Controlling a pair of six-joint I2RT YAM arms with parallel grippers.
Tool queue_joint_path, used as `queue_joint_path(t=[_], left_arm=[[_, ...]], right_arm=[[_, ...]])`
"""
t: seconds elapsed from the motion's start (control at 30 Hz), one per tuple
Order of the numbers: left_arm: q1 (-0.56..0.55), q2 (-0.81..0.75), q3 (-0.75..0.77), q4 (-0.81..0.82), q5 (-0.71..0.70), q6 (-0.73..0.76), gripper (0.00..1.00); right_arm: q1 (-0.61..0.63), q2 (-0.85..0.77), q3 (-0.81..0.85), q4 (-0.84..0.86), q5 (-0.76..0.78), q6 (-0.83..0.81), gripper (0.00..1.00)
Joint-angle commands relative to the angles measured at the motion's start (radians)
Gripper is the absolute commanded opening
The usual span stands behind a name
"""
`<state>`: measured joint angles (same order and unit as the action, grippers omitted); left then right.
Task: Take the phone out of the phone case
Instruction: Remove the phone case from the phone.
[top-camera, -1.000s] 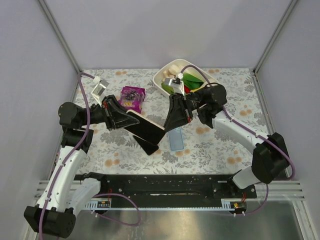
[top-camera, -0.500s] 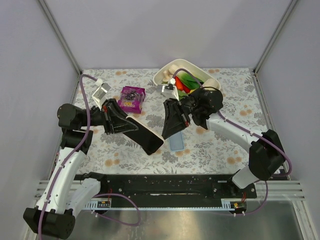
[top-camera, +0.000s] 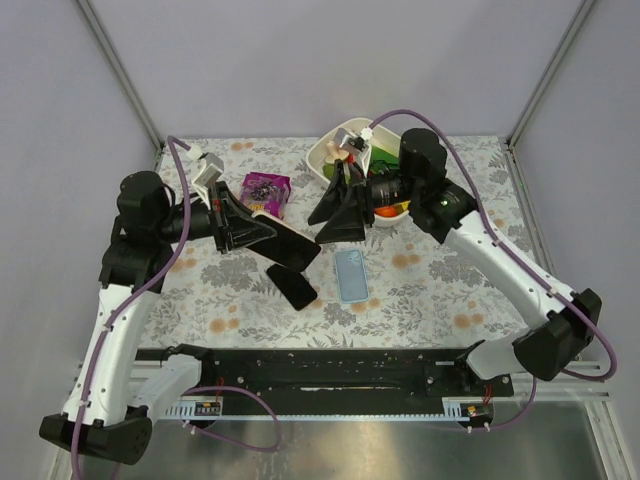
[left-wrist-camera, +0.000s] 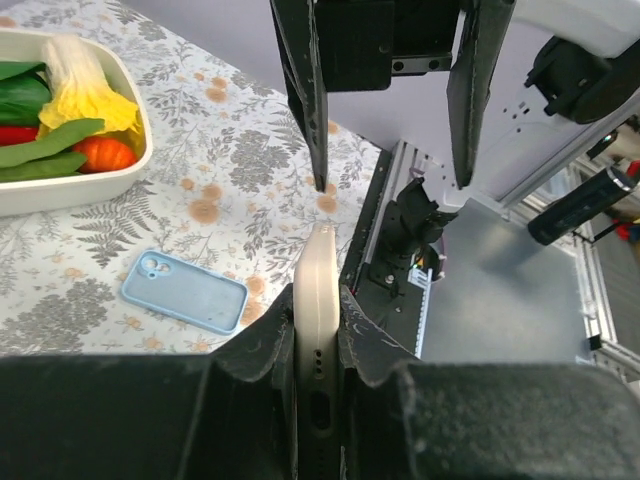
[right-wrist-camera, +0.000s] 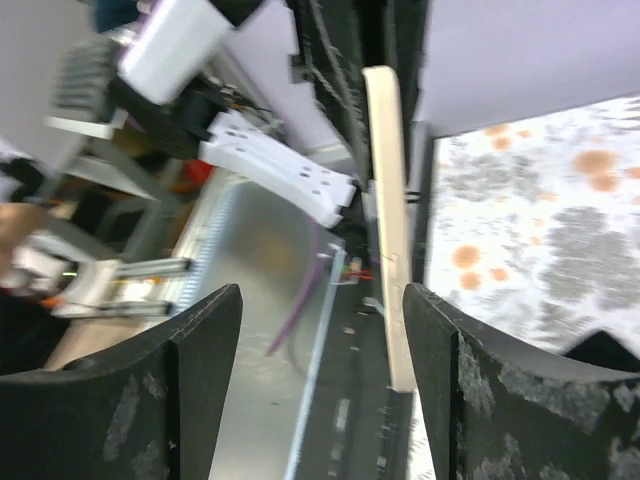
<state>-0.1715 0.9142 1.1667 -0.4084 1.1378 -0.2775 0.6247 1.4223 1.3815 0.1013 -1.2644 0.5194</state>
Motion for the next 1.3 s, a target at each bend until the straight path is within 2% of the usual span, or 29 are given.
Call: queue_joint_path(t=[0.0, 0.17, 0.2, 0.23, 0.43, 0.57, 0.63, 0.7, 0.8, 0.97, 1.1, 1.27], left_arm=[[-0.013, -0.009, 0.128, -0.147, -0.041, 0.184, 0.00], [-0.014, 0.000, 0.194, -0.262, -0.058, 0.267, 0.00], [-0.014, -0.005, 0.195, -0.262, -0.062, 0.265, 0.00], [-0.017, -0.011, 0.194, -0.262, -0.072, 0.264, 0.00], [-0.036, -0.023, 0.179, -0.190, -0.112, 0.204, 0.00], [-0.046, -0.025, 0.165, -0.124, -0.122, 0.153, 0.00], [-0.054, -0.015, 0.168, -0.110, -0.127, 0.140, 0.00], [-0.071, -0.006, 0.177, -0.109, -0.121, 0.139, 0.00], [-0.092, 0.003, 0.183, -0.128, -0.124, 0.167, 0.00], [-0.111, 0.015, 0.180, -0.155, -0.131, 0.208, 0.00], [-0.131, 0.012, 0.177, -0.155, -0.141, 0.225, 0.00], [-0.148, 0.020, 0.177, -0.153, -0.127, 0.241, 0.00]], right_arm=[[0.029, -0.066, 0.111, -0.667, 0.270, -0.619, 0.75], [0.029, -0.128, 0.102, -0.643, 0.554, -0.677, 0.80], [0.030, -0.137, 0.100, -0.641, 0.594, -0.694, 0.85], [0.029, -0.144, 0.097, -0.640, 0.618, -0.703, 0.99], [0.027, -0.195, 0.016, -0.543, 0.819, -0.495, 0.99], [0.024, -0.186, 0.005, -0.545, 0.711, -0.470, 0.99], [0.021, -0.148, 0.040, -0.601, 0.620, -0.505, 0.99], [0.021, -0.129, 0.050, -0.620, 0.597, -0.547, 1.00], [0.027, -0.120, 0.068, -0.678, 0.524, -0.666, 0.90], [0.033, -0.092, 0.113, -0.785, 0.398, -0.768, 0.87], [0.050, -0.097, 0.103, -0.815, 0.341, -0.835, 0.85], [0.099, -0.088, 0.110, -0.841, 0.361, -0.881, 0.76]])
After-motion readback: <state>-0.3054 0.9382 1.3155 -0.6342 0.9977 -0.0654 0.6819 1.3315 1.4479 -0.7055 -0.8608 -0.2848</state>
